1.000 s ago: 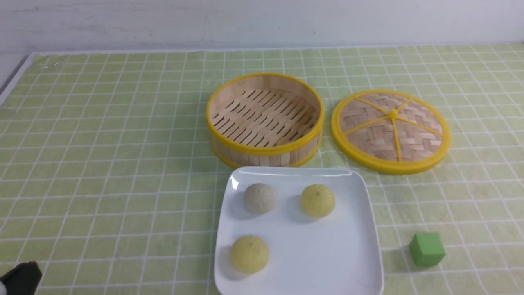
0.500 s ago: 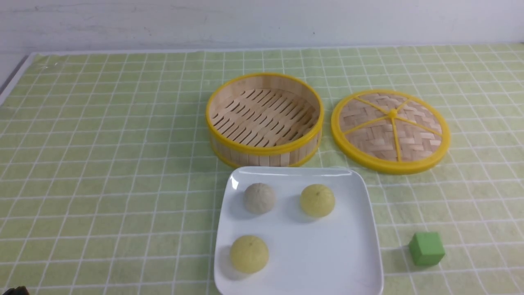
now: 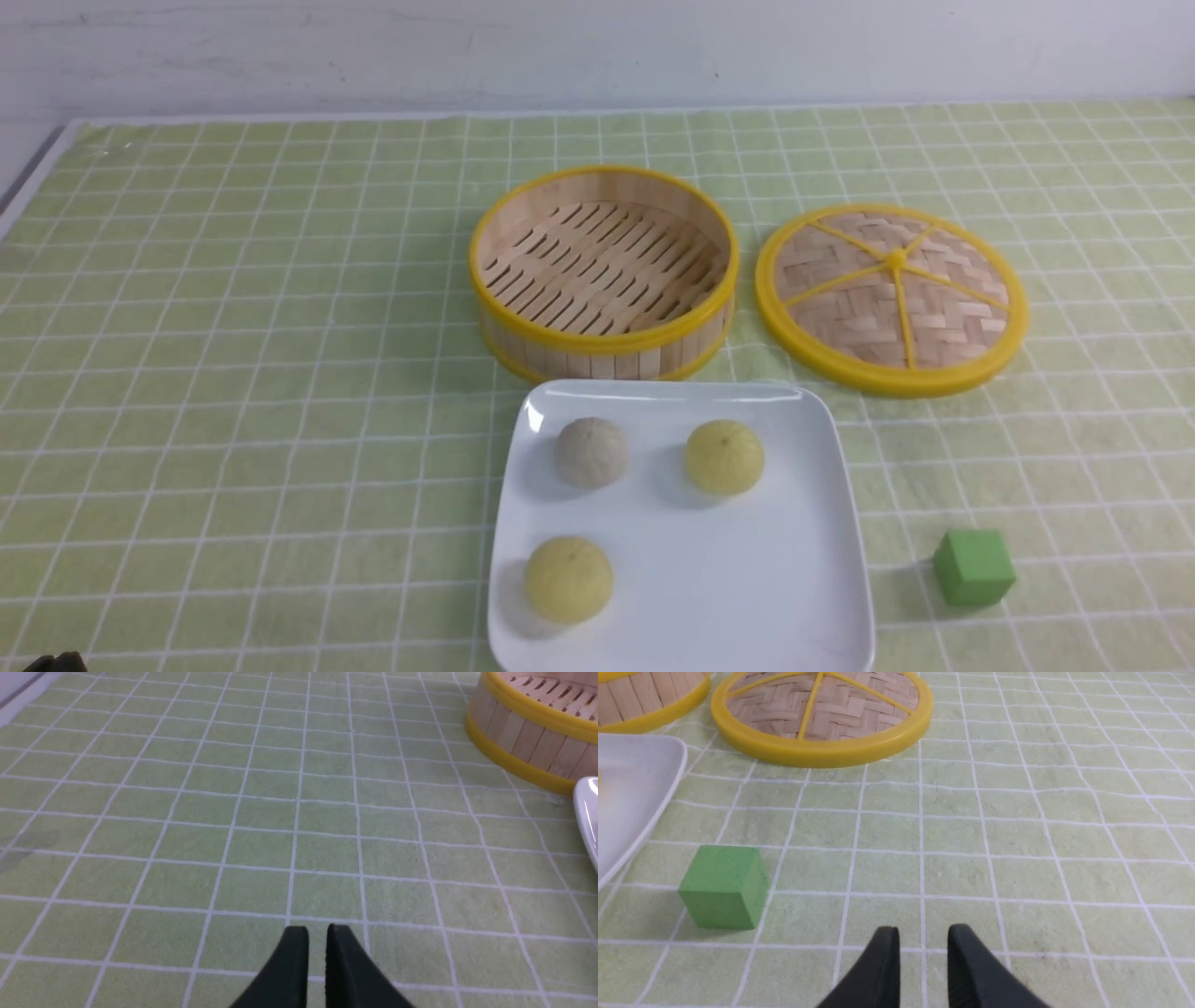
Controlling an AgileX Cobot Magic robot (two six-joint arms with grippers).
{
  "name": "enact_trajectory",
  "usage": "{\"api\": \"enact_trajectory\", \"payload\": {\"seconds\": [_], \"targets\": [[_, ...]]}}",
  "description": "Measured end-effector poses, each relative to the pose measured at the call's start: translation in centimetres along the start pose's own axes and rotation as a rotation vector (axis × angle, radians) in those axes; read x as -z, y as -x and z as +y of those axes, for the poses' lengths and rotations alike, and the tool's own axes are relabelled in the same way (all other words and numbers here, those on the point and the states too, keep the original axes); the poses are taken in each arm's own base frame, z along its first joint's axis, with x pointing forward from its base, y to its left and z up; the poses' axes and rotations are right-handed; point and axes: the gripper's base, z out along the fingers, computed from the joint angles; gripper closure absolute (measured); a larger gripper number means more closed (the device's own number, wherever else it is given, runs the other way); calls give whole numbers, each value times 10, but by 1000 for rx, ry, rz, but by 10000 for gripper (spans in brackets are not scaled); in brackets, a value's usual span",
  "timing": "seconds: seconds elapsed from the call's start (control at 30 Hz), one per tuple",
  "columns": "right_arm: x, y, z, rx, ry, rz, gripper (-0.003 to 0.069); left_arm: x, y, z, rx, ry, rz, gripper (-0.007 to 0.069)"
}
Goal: Put the steamed buns into the plate on the green tablecloth.
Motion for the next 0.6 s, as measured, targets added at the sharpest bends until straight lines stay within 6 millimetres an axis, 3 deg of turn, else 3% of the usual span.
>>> {"api": "enact_trajectory", "payload": {"seconds": [0.6], "targets": [[0,0,0,0,0,0,461,0,0,1,-16,7,2,520]]}}
